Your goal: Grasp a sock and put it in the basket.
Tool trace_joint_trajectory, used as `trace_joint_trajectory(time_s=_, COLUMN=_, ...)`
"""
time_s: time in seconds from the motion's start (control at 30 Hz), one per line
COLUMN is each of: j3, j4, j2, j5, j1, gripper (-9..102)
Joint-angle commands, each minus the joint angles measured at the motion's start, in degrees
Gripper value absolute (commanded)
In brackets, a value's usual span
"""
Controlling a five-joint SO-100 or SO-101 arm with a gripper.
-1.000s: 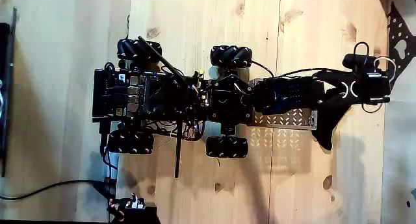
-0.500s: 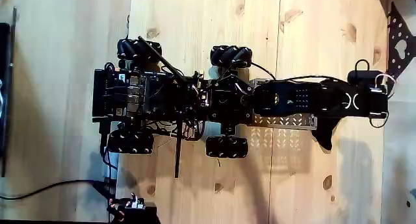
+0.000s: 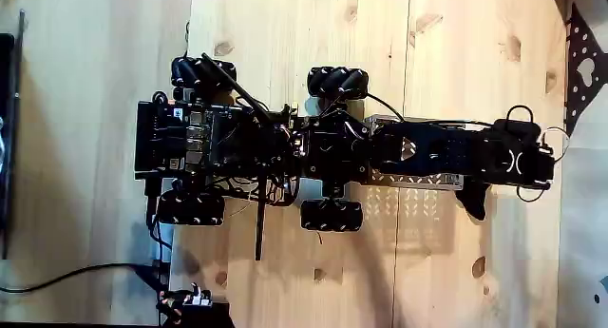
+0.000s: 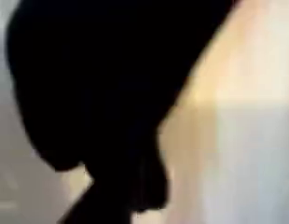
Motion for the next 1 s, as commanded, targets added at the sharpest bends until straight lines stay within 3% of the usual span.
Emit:
trace_joint_trajectory(time_s=0.0, j3=-1.58, j4=-2.55, j2=-2.02, j5=-1.58, j1=1.41, gripper=28)
trace_joint_trajectory(time_s=0.5, j3=-2.20, j4=-9.14, j2=-15.47, j5=-10.99, j1=5.80, gripper=28)
trace_joint_trajectory(time_s=0.53, j3=-2.20, j4=-9.23, j2=-16.08, j5=-11.25, j1=6.06, gripper=25)
trace_joint_trajectory(time_s=0.6, j3=-2.20, j4=-9.23, j2=-16.44, j5=-11.60, j1=6.33, gripper=2)
trace_joint_trajectory(time_s=0.63, j3=-2.20, j4=-8.88, j2=-16.26, j5=-11.43, j1=6.33, gripper=0)
trace_joint_trajectory(time_s=0.97, j3=-2.20, j4=10.28, j2=6.77, j5=-1.58, j1=-3.69, gripper=0)
